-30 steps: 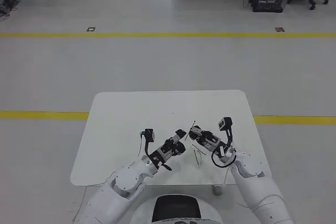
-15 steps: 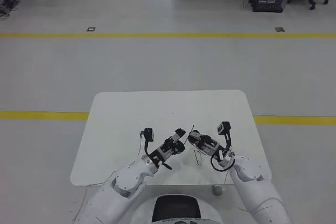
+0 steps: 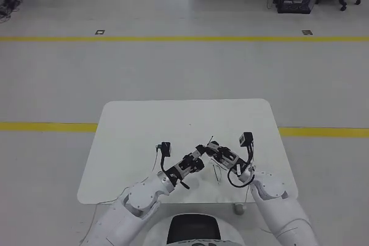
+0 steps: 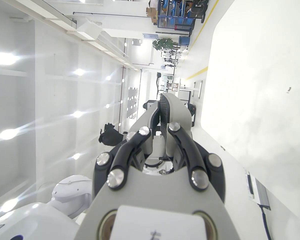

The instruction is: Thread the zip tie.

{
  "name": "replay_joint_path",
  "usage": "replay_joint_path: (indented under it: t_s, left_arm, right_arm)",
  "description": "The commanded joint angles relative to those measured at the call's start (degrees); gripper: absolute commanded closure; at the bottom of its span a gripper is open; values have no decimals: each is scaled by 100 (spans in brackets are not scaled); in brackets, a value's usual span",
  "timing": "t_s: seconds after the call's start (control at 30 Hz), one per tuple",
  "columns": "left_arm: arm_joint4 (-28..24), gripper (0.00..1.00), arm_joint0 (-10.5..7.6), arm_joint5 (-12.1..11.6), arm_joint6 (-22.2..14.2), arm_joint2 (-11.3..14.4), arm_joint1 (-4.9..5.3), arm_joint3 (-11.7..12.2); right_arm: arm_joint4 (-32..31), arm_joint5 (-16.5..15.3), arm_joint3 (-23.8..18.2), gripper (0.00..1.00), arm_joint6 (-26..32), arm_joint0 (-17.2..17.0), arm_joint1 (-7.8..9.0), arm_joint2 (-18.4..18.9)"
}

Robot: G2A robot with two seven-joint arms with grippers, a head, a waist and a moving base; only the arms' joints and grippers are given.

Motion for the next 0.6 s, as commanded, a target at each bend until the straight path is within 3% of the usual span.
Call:
replay_joint_path:
  t_s: [0.0,0.17,0.27,0.3,0.33,0.4,0.57]
  left_arm:
    - [30,0,-1,0,73,22,-4,13]
    - [-38,0,-7,-63,88,30,-3,82]
    - [-83,16,-20,-89,83,27,-2,119]
    - [-92,24,-22,-99,81,26,-1,126]
    - [-97,40,-23,-108,77,26,0,132]
    - [-101,50,-21,-127,77,21,4,142]
    - [-105,56,-6,-133,63,13,15,158]
  right_arm:
    - [-53,0,-52,100,-66,-28,4,-19]
    - [-71,0,-150,100,23,-105,26,5]
    - [-48,0,-150,100,104,-128,34,18]
    - [-53,0,-147,100,109,-133,35,22]
    - [-56,0,-145,100,114,-139,36,23]
    - [-66,0,-139,100,112,-150,38,31]
    - [-101,0,-161,100,56,-177,37,46]
